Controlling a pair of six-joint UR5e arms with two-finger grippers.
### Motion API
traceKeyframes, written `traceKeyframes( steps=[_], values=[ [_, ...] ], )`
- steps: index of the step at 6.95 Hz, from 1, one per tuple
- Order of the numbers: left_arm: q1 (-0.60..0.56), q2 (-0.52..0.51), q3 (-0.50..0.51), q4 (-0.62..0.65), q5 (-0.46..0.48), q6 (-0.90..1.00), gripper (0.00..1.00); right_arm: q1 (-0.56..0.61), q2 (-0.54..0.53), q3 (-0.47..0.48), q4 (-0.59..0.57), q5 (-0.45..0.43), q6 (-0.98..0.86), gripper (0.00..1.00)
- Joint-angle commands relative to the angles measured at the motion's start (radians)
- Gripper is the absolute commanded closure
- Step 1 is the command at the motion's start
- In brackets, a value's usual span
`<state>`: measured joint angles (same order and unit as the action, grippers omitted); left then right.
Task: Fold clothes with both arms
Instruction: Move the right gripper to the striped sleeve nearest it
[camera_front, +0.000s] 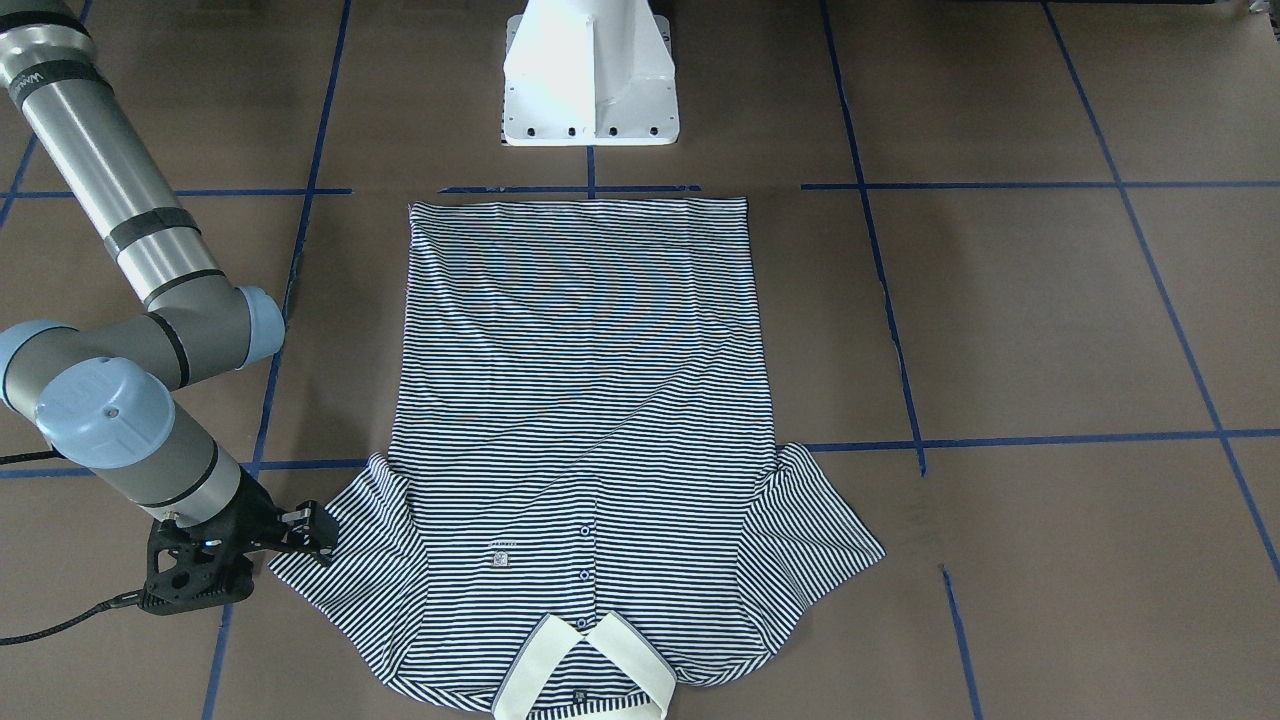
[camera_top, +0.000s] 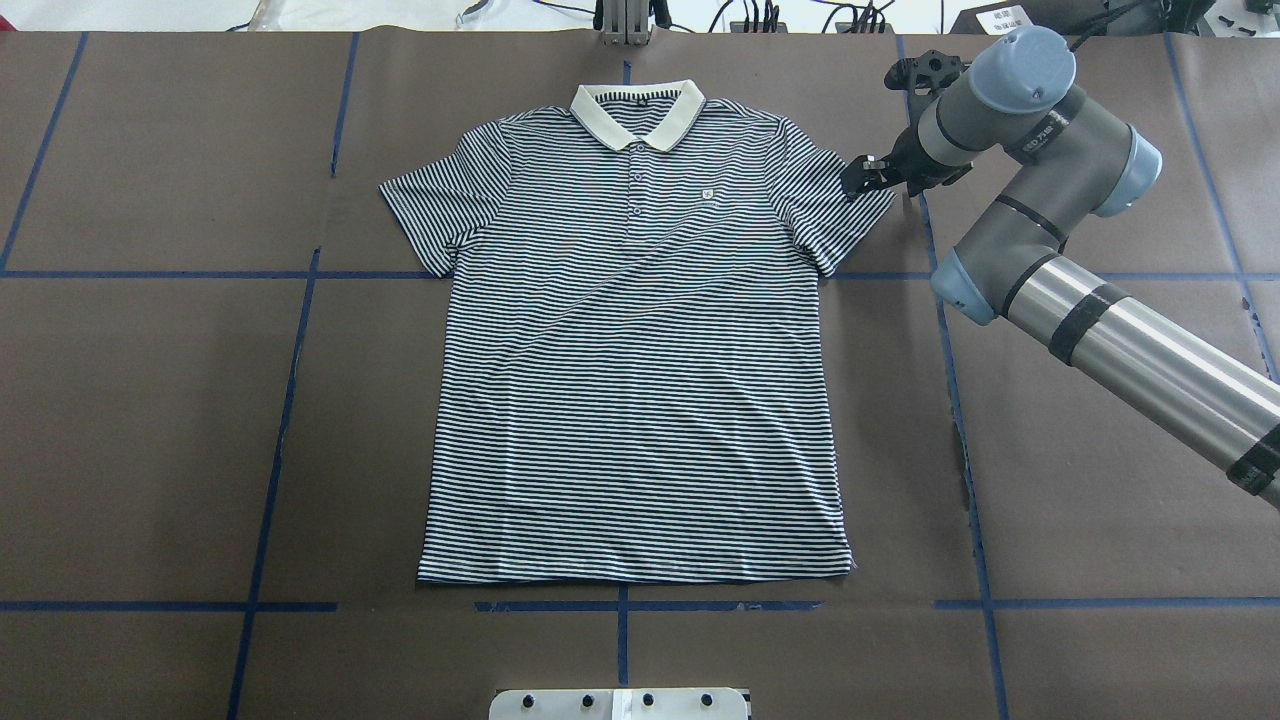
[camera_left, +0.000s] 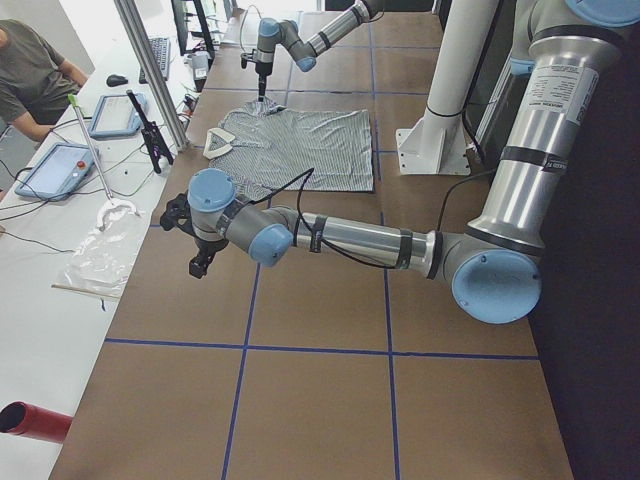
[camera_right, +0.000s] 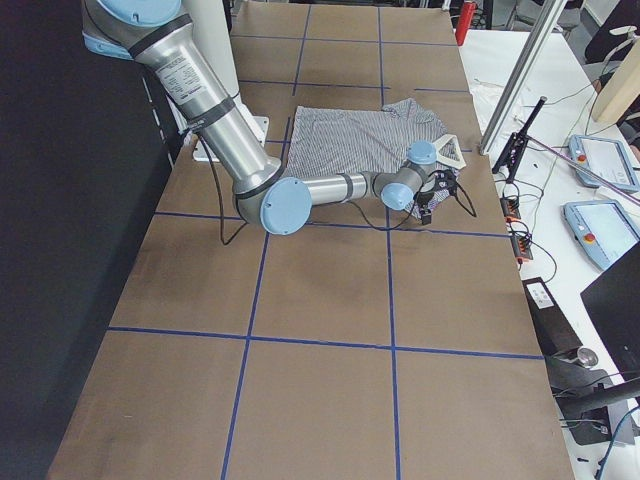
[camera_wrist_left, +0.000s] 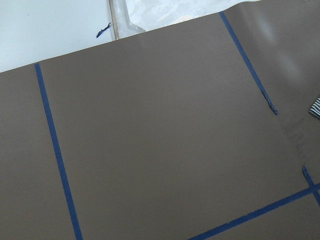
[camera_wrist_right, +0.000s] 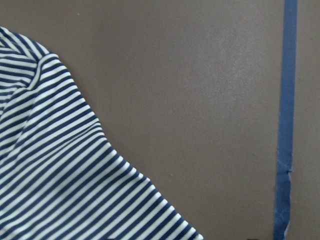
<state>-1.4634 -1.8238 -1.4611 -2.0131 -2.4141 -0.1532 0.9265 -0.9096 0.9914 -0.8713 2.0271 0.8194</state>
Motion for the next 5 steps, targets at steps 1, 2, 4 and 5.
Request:
traceKeyframes(
  steps=[1,2,4,5],
  values=[
    [0.000,-0.006,0.002,0.001,0.000,0.001,0.00,0.000,0.008,-0.002,-0.018,-0.004,-0.018,0.87],
    [0.000,-0.015,0.007,0.001,0.000,0.001,0.00,0.000,0.008,0.003,-0.018,-0.004,-0.037,1.00],
    [0.000,-0.029,0.013,0.007,0.001,0.000,0.00,0.000,0.011,0.035,-0.020,0.004,-0.029,1.00],
    [0.000,-0.037,0.018,0.010,0.001,0.000,0.00,0.000,0.018,0.077,-0.058,0.018,-0.028,1.00]
  ],
)
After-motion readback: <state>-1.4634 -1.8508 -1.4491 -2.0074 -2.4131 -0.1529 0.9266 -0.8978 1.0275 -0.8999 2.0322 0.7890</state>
